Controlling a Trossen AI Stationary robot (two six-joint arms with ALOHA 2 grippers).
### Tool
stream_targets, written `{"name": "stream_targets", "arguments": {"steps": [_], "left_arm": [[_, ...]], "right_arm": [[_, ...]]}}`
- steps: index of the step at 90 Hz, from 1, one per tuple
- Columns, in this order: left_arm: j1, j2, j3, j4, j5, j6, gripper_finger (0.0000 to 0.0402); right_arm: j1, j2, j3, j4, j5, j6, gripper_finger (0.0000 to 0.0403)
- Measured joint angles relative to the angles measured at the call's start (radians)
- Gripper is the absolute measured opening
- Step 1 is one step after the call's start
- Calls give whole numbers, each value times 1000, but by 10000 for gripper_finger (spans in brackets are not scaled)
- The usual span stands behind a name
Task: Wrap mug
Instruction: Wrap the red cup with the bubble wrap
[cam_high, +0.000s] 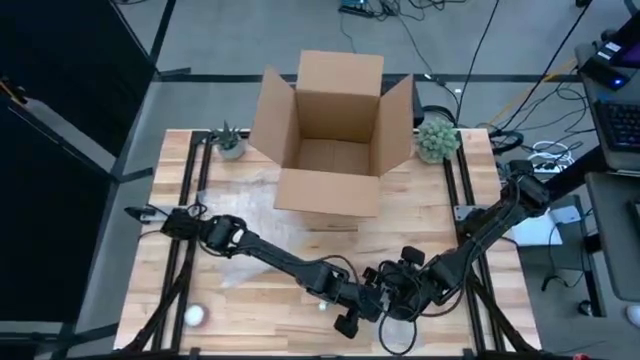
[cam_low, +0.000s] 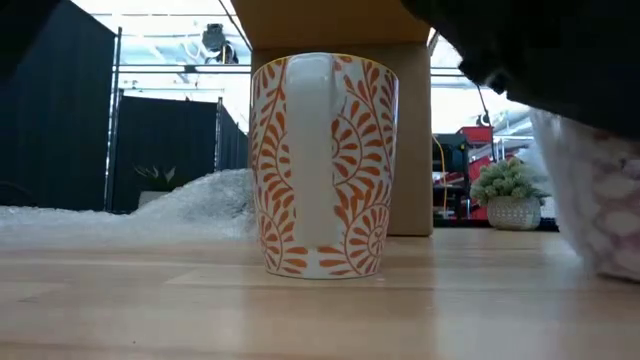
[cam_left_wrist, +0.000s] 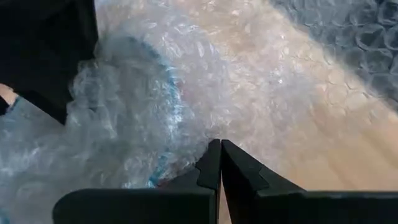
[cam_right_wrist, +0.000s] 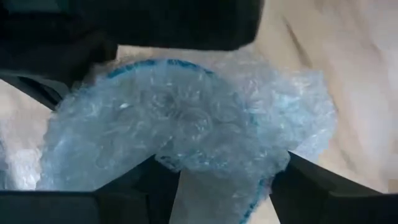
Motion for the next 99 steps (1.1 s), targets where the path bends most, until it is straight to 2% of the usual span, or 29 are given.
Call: {"name": "stream_targets", "arguments": {"steps": [12, 37, 52, 67, 81, 99], "left_arm": [[1, 0, 0, -6, -25, -5, 0], [-36, -61, 2, -151, -61, 11, 0], [-43, -140, 6, -173, -88, 14, 0], [-7, -149, 6, -132, -135, 14, 0], [39, -122, 6, -72, -118, -37, 0], [54, -82, 4, -28, -42, -97, 0]], "right_arm": [[-19, 1, 27, -16, -3, -50, 199], [-16, 2, 4, 0, -6, -39, 199], [-16, 2, 2, 6, -6, -50, 199], [-16, 2, 2, 3, -6, -46, 199], [-16, 2, 1, -3, -2, -41, 199], [-13, 2, -1, -7, -14, -45, 199]]}}
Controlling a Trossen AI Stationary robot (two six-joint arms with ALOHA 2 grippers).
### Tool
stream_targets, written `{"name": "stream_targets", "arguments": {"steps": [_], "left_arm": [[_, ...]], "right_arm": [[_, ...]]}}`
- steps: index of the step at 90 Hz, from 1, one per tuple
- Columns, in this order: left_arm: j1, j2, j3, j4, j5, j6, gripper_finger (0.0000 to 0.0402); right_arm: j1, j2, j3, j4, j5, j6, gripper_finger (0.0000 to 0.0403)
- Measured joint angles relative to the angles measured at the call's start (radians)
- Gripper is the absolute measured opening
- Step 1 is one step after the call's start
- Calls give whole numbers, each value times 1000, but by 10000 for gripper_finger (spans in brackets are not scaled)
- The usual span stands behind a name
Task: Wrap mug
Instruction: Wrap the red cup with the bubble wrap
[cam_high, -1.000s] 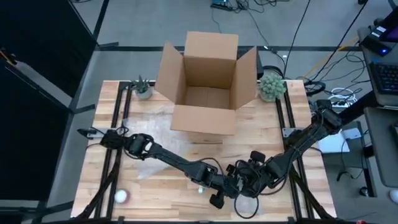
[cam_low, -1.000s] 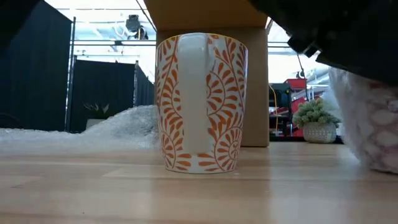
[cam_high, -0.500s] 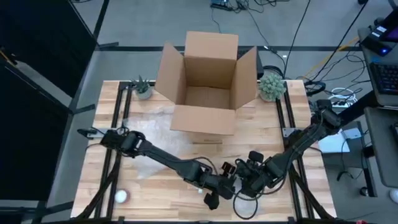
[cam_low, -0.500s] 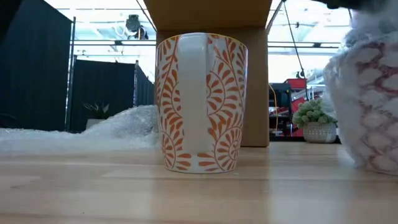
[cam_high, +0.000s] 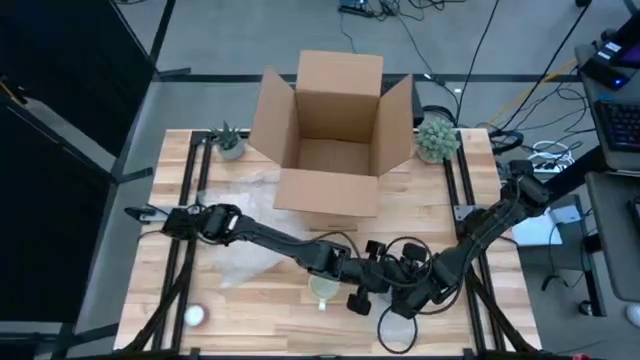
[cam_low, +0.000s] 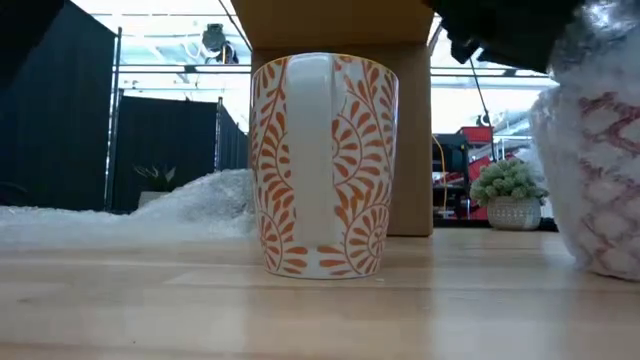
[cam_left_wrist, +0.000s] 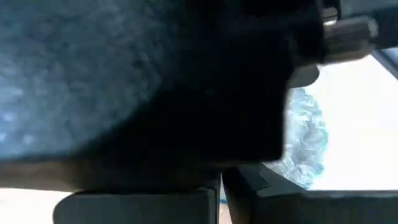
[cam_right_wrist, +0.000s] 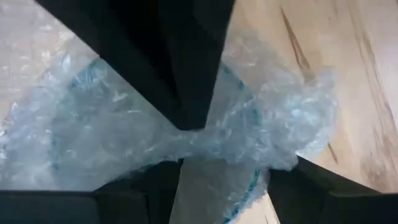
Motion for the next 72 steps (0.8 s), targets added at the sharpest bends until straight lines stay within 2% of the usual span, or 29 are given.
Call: {"name": "stream_targets", "arguments": {"steps": [13, 37, 46, 59, 72], "left_arm": [[-5, 29, 2, 2, 8, 0, 0], [-10, 36, 7, 30, 3, 10, 0], [-12, 36, 6, 31, 6, 7, 0], [-10, 44, 2, 11, 9, 7, 0], [-11, 44, 1, 12, 6, 6, 0]], "right_arm": [[0, -2, 8, -16, -49, -4, 199], [29, -14, 124, -180, -116, 13, 199], [58, -16, 170, -261, -110, 11, 199], [94, -34, 226, -310, -47, 12, 199], [113, -38, 229, -256, -15, 11, 199]]}}
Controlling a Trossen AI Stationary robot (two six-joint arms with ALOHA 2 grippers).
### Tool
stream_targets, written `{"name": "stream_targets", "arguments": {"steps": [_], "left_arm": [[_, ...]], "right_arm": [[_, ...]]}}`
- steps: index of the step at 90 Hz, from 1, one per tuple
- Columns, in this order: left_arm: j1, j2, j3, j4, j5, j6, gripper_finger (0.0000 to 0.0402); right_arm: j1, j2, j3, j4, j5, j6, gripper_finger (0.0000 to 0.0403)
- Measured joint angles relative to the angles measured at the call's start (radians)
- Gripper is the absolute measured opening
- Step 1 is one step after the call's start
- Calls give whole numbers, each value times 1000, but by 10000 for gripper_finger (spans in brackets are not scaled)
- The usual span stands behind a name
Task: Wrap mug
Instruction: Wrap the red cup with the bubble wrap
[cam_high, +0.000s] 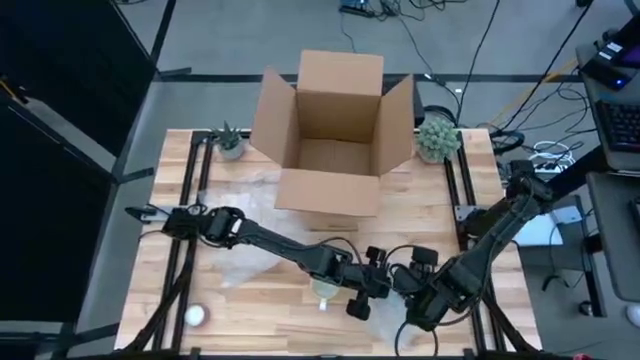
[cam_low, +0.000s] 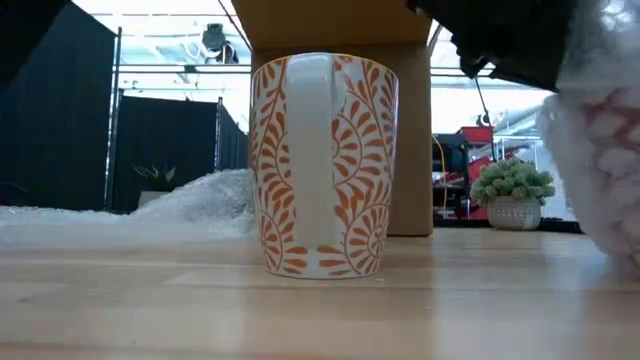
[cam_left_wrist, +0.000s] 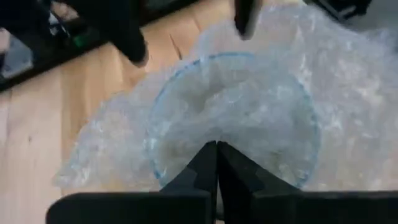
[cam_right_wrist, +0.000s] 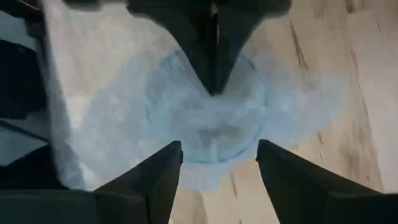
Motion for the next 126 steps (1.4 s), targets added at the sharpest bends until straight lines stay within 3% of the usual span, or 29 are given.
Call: {"name": "stream_targets", "arguments": {"steps": [23, 39, 46, 71, 91, 126], "left_arm": [[1, 0, -1, 10, -2, -11, 0], [0, 1, -1, 20, -3, -19, 0], [0, 1, -1, 24, -3, -19, 0], [0, 1, -1, 22, -3, -23, 0], [-6, 2, 26, 22, -6, -25, 0], [-22, -99, 39, -97, -53, -4, 0]], "right_arm": [[97, 5, 1, 120, 6, -11, 199], [161, 29, 0, 191, 207, -118, 199], [165, 66, 0, 183, 243, -175, 199], [99, 217, -1, 82, 235, -228, 199], [90, 310, 0, 73, 172, -171, 199], [119, 330, -3, 74, 184, -123, 199]]}}
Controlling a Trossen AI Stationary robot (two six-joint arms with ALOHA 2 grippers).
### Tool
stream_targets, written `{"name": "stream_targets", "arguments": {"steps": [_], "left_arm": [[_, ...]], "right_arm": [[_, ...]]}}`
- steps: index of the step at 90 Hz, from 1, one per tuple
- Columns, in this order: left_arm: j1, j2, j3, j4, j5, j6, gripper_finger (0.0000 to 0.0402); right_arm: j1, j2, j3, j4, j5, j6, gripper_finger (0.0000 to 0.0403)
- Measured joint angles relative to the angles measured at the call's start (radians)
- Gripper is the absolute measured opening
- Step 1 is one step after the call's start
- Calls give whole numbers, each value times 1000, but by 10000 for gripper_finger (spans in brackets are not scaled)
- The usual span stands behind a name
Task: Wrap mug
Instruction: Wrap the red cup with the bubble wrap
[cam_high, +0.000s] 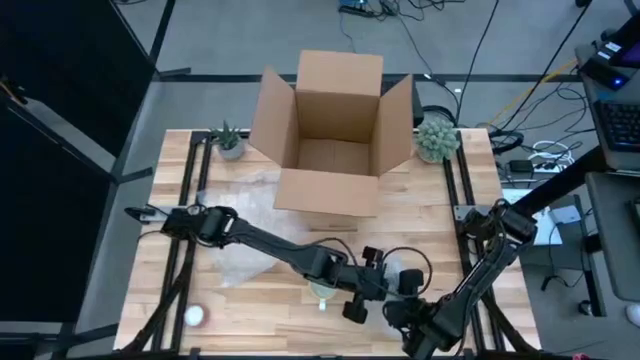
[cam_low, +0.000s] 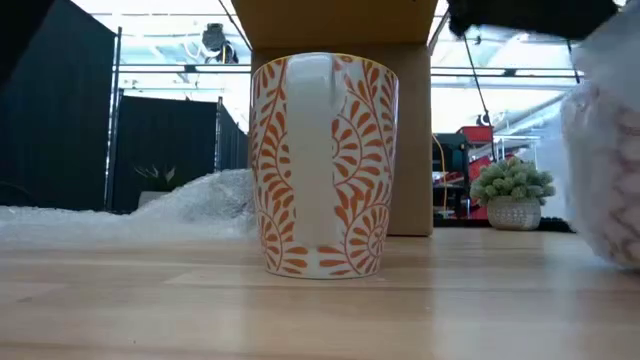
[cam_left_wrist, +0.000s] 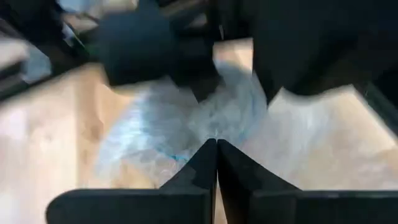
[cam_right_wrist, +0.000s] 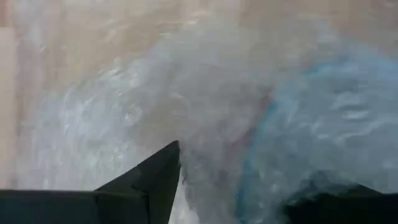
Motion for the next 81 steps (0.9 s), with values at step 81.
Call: {"name": "stream_targets", "arguments": {"steps": [81], "left_arm": [[56, 33, -124, 259, 211, -48, 0]], "right_arm": [[-2, -2, 0, 2, 8, -16, 199]]}}
